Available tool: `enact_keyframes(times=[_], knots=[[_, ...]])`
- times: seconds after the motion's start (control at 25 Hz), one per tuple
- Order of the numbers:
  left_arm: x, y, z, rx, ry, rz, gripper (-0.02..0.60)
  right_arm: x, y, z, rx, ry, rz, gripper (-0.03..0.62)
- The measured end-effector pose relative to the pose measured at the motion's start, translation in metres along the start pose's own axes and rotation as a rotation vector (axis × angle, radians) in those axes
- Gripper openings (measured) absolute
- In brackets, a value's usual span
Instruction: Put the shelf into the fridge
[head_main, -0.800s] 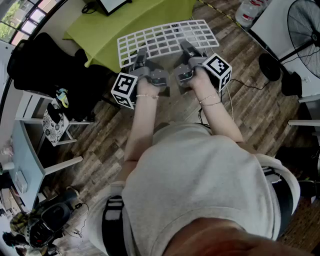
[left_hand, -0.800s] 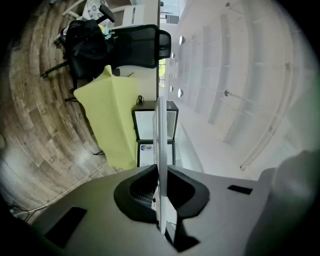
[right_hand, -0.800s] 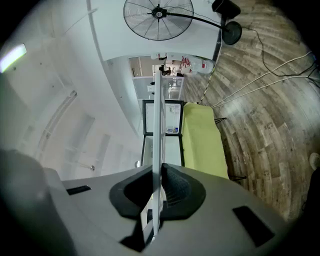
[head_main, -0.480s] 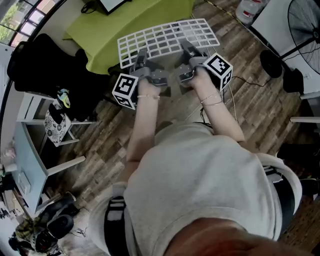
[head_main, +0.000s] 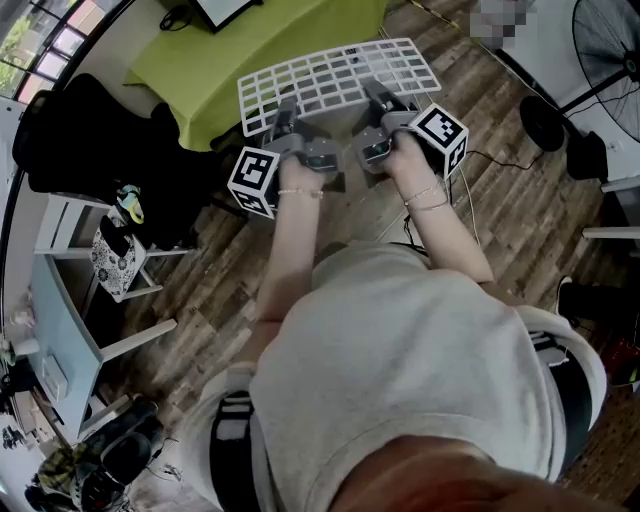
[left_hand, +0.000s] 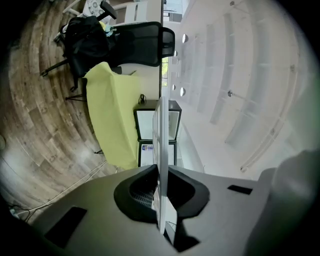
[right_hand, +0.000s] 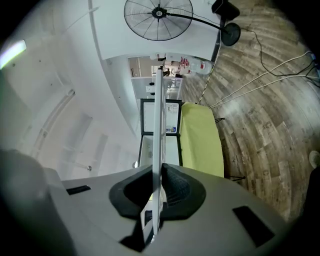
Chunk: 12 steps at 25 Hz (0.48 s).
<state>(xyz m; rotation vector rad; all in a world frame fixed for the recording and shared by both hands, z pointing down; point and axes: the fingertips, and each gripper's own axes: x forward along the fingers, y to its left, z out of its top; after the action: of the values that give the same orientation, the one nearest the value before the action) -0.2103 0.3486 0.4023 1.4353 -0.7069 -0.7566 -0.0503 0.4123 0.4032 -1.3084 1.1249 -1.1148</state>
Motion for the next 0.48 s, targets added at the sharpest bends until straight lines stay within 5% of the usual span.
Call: enact_keyframes(times=[0.48], knots=[[0.009,0.005,0.034,-0.010,0.048,-0.015,0.025,0.019,-0.007,-0.027,0.022,-0.046,0.020,0.029]])
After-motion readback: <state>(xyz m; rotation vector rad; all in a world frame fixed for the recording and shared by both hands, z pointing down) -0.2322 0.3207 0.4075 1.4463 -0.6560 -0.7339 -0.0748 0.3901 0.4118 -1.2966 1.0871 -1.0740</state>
